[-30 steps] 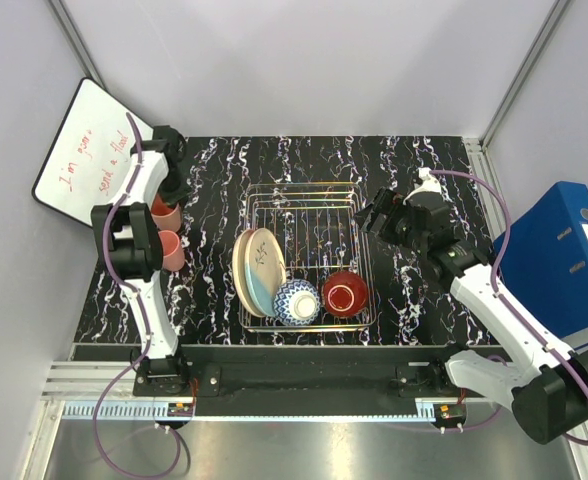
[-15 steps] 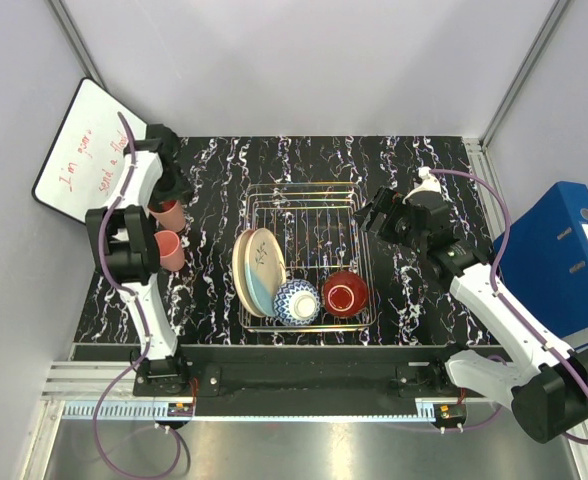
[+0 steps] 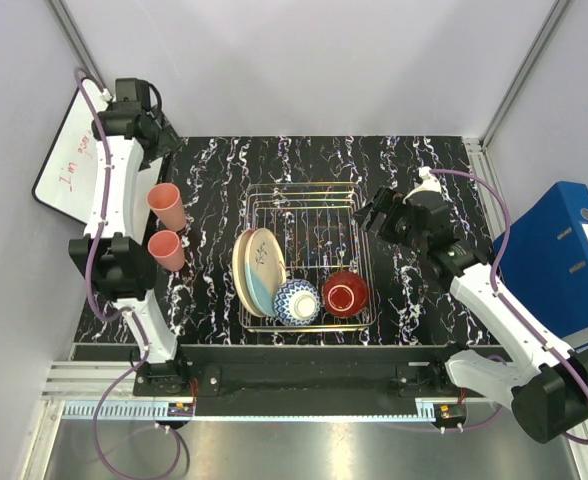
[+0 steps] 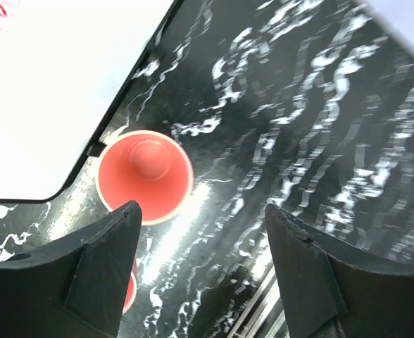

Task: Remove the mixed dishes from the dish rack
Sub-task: Place the cup at the center of the board, then move the dish rack to the center of the board.

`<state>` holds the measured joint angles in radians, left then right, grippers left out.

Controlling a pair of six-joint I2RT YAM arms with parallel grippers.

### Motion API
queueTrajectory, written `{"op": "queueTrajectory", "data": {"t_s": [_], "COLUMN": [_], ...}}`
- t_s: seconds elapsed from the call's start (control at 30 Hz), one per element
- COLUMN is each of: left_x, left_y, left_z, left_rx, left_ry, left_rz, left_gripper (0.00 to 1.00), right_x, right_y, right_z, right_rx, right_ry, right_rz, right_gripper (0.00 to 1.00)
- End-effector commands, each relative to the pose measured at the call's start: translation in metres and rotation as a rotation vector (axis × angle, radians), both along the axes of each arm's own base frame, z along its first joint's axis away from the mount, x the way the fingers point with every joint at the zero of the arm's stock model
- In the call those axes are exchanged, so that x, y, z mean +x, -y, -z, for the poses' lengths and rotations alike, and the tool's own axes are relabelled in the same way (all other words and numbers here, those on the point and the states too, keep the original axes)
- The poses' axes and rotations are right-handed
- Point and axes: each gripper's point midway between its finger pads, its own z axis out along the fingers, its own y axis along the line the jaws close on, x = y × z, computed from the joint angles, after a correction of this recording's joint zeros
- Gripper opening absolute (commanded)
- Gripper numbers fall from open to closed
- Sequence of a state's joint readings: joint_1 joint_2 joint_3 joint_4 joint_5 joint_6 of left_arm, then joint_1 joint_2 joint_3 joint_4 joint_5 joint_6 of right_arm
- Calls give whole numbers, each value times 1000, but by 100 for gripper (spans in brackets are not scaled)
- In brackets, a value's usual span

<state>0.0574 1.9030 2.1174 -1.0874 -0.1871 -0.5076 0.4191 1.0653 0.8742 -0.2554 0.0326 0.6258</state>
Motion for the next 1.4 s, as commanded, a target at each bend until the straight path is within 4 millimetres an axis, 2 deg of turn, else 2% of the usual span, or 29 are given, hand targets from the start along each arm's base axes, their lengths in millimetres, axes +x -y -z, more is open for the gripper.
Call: {"op": "queueTrajectory", "data": {"t_s": [0.0, 0.07, 0.1, 0.17, 0.2, 0.23, 0.27, 0.3, 0.37, 0.4, 0.43, 0.47, 0.5, 0.53, 0.57, 0.6, 0.67, 0.7, 0.77, 0.8, 0.9, 1.03, 1.13, 1.17, 1.2, 1.23, 1.3, 1.37], "left_x": [-17, -18, -28, -35, -42, -53, -60, -69, -87, -94, -105, -114, -118, -123, -137, -139, -156, -159, -166, -167, -166, -156, -139, -127, -119, -109, -99, -94], "left_y": [26, 43, 61, 77, 101, 110, 115, 136, 148, 162, 164, 171, 175, 175, 175, 178, 179, 180, 182, 181, 178, 176, 179, 168, 166, 165, 166, 173], "left_z": [-78, -99, -119, -135, -142, -151, -154, -155, -151, -133, -141, -139, -123, -121, -128, -111, -110, -93, -79, -60, -29, -9, 2, 3, 5, 20, 24, 38], "left_rx": [-13, -5, -6, 22, 20, 29, 48, 48, 45, 40, 13, -3, -4, -22, -38, -37, -60, -54, -58, -53, -30, 5, -22, -32, -45, -65, -64, -75], "left_ry": [192, 266, 322, 382, 406, 433, 445, 456, 475, 447, 482, 489, 467, 472, 508, 492, 528, 507, 486, 445, 374, 326, 286, 277, 269, 222, 204, 165], "left_rz": [36, 74, 118, 151, 210, 245, 249, 303, 338, 378, 374, 389, 392, 370, 368, 371, 377, 386, 393, 385, 352, 310, 301, 263, 258, 264, 268, 296], "left_gripper": [77, 78, 78, 85, 92, 99, 99, 99, 99, 99, 99, 99, 99, 99, 99, 99, 99, 99, 99, 99, 99, 99, 99, 98, 96, 92, 89, 84], "right_x": [4, 4, 6, 5, 10, 8, 9, 8, 3, -1, 0, -5, -6, -12, -8, -7, -11, -13, -18, -20, -19, -17, -15, -15, -15, -14, -10, -4], "right_y": [1, 4, 9, 19, 33, 46, 63, 68, 76, 76, 72, 61, 58, 59, 60, 58, 58, 56, 50, 49, 49, 47, 44, 42, 41, 42, 41, 41], "right_z": [-17, -20, -26, -29, -33, -27, -30, -28, -37, -33, -42, -45, -52, -39, -24, -28, -6, -2, 5, 8, 9, 13, 14, 15, 14, 17, 17, 20], "right_rx": [-4, -25, -46, -75, -109, -135, -161, -170, -121, -108, -72, -65, -72, -120, -187, -213, -287, -294, -280, -276, -255, -248, -234, -227, -223, -228, -236, -264], "right_ry": [47, 50, 68, 64, 73, 39, 50, 50, 78, 80, 121, 135, 143, 78, 18, 3, -84, -98, -101, -102, -79, -91, -96, -98, -95, -103, -100, -106], "right_rz": [5, 9, 27, 69, 142, 210, 303, 327, 385, 384, 365, 287, 256, 239, 222, 208, 162, 141, 97, 89, 102, 103, 101, 96, 94, 94, 96, 96], "right_gripper": [100, 100, 100, 100, 100, 100, 100, 100, 100, 100, 100, 100, 100, 100, 100, 100, 100, 100, 100, 100, 97, 94, 94, 94, 94, 94, 94, 94]}}
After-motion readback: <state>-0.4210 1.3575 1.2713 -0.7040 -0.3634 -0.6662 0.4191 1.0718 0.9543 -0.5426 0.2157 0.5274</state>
